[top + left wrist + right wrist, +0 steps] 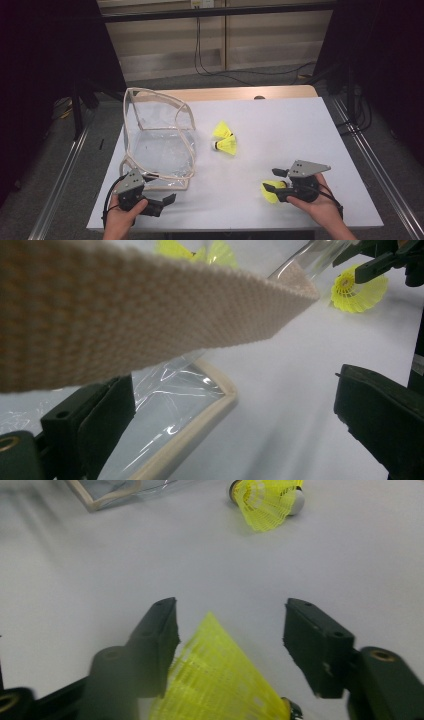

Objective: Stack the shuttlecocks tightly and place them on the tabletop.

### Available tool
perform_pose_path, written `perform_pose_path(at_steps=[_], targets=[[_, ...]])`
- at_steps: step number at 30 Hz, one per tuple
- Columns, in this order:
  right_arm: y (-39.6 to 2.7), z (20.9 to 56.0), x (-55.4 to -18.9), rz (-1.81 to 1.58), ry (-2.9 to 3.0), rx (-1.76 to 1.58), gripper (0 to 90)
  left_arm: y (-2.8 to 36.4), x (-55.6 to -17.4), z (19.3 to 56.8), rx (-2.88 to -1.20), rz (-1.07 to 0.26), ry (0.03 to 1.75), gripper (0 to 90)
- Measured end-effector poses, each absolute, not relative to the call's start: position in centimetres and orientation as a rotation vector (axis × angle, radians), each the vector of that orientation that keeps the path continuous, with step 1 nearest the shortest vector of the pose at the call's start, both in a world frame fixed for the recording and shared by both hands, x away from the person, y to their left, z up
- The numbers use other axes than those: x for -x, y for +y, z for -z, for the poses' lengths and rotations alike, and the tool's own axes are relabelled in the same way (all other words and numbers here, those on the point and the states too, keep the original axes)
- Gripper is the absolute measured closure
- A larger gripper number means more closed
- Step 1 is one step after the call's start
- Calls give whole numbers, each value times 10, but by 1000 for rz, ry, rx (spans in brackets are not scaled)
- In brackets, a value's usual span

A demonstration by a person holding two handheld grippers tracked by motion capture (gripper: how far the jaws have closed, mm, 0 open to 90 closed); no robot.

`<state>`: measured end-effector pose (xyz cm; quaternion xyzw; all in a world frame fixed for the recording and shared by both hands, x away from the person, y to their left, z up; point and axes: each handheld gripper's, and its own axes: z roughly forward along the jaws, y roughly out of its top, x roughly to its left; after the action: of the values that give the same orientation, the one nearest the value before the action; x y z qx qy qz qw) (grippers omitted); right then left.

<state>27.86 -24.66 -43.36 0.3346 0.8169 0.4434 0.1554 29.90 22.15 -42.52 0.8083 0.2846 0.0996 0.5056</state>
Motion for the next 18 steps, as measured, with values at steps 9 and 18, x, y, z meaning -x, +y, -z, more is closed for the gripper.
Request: perform_pose_path(at_steps=[9,18], targets=[[-249,434,-280,-1209,2408,-958,721,221,-299,425,-1955,-245,684,31],[-244,427,-281,-1183,2422,-913,871,221,-299,425,-1954,-245,682,31]])
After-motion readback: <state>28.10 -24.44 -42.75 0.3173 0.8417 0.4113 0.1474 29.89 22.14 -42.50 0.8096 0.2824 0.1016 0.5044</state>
